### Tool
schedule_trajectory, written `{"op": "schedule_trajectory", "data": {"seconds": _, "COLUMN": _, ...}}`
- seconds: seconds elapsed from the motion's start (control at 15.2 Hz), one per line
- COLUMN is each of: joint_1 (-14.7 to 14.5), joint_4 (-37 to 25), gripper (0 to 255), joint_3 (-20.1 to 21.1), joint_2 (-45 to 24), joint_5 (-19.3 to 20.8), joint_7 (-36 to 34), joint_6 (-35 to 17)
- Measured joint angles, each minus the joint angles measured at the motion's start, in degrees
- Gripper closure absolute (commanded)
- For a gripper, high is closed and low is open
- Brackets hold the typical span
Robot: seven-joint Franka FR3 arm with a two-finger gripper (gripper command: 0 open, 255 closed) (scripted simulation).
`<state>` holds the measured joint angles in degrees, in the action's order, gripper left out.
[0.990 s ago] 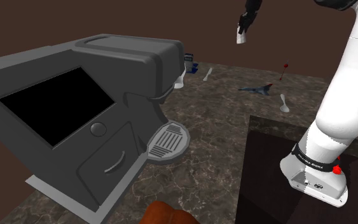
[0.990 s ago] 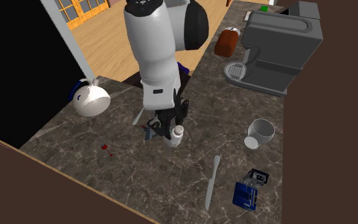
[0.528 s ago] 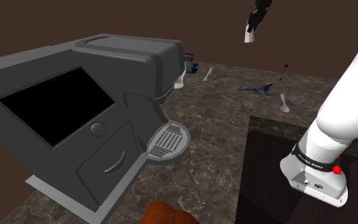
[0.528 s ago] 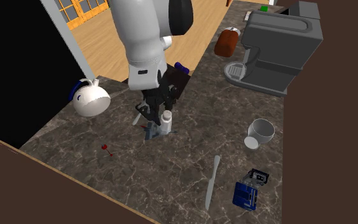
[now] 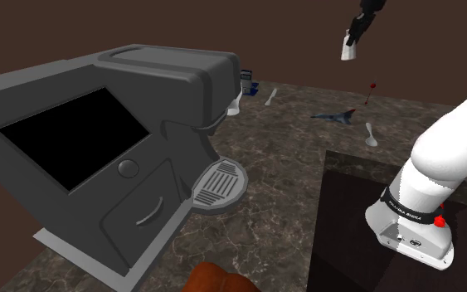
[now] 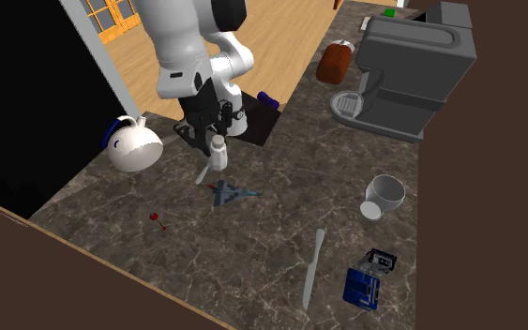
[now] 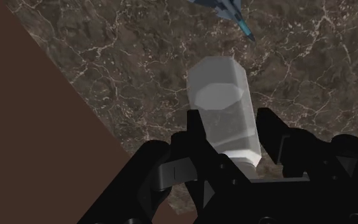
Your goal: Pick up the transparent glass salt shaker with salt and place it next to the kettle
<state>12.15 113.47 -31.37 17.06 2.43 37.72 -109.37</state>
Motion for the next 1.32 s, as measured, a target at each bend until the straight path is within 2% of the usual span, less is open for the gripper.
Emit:
{"op": "schedule_trajectory", "data": {"seconds": 0.53, "joint_1": 6.0, "joint_4": 12.6, "gripper": 255, "joint_3": 1.1, "joint_2": 16.7, "joint_5": 7.3, "joint_7": 1.1, "joint_6": 3.0}}
{"op": "schedule_trajectory", "data": {"seconds": 1.32, "joint_1": 16.8, "joint_4": 21.4, "gripper": 255, "joint_3": -0.1, "joint_2": 37.0, "joint_5": 14.8, "joint_7": 8.2, "joint_6": 13.9}}
